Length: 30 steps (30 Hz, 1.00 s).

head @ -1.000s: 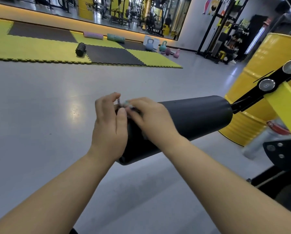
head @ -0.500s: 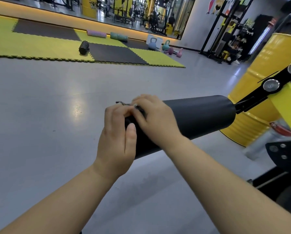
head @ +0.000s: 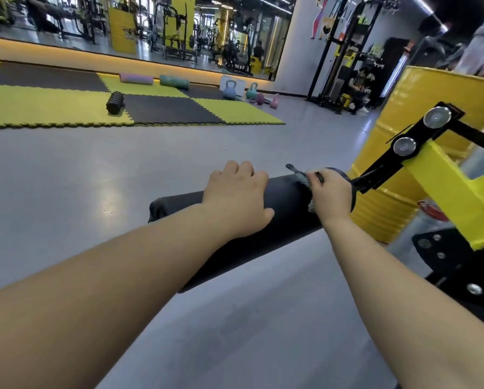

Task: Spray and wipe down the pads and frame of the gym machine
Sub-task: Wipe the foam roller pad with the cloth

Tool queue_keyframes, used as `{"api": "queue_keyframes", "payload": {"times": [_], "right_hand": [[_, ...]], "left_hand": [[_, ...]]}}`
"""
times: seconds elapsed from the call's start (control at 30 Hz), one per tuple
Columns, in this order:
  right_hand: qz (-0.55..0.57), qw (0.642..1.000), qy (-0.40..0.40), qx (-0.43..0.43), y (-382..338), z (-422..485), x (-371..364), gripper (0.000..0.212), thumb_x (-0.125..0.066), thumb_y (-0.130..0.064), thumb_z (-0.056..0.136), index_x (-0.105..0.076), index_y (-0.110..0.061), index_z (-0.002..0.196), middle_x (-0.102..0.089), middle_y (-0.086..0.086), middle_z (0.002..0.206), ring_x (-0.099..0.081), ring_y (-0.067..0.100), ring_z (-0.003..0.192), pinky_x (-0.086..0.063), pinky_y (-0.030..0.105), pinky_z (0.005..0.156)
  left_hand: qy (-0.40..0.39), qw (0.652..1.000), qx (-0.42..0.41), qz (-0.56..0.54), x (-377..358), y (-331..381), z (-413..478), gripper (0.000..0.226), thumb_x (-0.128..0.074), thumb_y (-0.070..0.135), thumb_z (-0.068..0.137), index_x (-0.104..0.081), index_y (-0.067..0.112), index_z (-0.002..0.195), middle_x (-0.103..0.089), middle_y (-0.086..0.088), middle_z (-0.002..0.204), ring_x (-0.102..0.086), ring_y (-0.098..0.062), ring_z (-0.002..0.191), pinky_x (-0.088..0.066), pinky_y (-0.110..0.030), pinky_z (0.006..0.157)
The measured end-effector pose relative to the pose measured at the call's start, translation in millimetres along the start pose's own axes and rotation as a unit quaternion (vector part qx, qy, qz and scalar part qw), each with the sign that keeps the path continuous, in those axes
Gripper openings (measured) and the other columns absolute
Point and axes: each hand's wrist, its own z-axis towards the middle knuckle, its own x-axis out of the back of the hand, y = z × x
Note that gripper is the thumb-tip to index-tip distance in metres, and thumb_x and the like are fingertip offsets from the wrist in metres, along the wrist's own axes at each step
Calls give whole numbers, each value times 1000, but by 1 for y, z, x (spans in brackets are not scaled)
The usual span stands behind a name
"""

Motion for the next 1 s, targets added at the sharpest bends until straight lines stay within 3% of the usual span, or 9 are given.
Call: {"api": "queue_keyframes", "payload": {"times": [0.1,0.17,0.27,0.37,0.57,0.67,0.77,0.9,1.0], "right_hand": [[27,991,-60,117,-22,-18,-10,20,-52,-28,92,-67,-16,96,-66,-2,102,-55,11,94,-36,19,77],[-6,978,-107,179,-20,-20,-15,33,-46,-40,86,-66,-17,99,-66,-5,100,-54,11,95,-36,20,91],[-24,973,-112,201,5,8,-10,38,-46,-43,85,-68,-12,92,-68,-2,91,-57,14,87,-33,27,104],[-77,991,-51,101,42,44,-2,26,-56,-32,91,-69,-10,93,-69,6,91,-60,23,91,-44,33,82],[-19,984,90,-150,95,79,5,28,-50,-29,93,-66,-8,86,-65,12,82,-59,30,84,-40,35,61],[36,945,161,-282,101,76,-1,25,-46,-29,94,-62,-13,86,-57,6,82,-57,31,91,-27,30,57],[106,900,208,-369,104,56,-3,31,-41,-32,97,-62,-10,94,-58,6,91,-57,28,94,-30,25,66],[211,838,252,-436,90,13,-18,36,-37,-31,100,-59,-3,108,-62,9,107,-54,26,91,-31,23,64],[252,817,268,-444,70,-13,-36,40,-35,-36,100,-60,-6,109,-64,7,107,-58,25,94,-38,25,70]], "left_hand": [[-64,998,12,-15,0,15,29,74,-59,62,77,-34,20,133,-39,-5,131,-38,-28,121,-39,-39,86],[-101,994,26,-35,-3,25,43,84,-68,62,70,-31,21,133,-39,-5,126,-40,-29,118,-41,-38,83],[-155,988,27,6,-11,40,61,113,-71,69,60,-14,20,145,-39,-7,128,-45,-34,117,-47,-48,90],[-193,978,13,78,-20,47,74,133,-67,76,56,10,20,149,-34,-11,135,-51,-37,112,-51,-52,84],[-209,966,-19,152,-32,48,87,131,-58,83,58,14,23,149,-36,-9,133,-58,-42,102,-54,-50,79],[-207,967,-27,144,-33,45,88,127,-57,82,59,10,23,150,-37,-9,132,-59,-39,99,-54,-50,79],[-206,967,-32,144,-32,45,89,124,-57,80,62,8,23,150,-36,-8,135,-57,-35,104,-53,-49,82],[-222,967,-23,121,-28,40,93,119,-60,77,62,-1,24,151,-41,-5,134,-55,-30,109,-50,-40,83],[-242,965,-22,100,-29,35,97,111,-60,77,62,-14,25,148,-47,-3,130,-56,-30,108,-43,-35,76]]}}
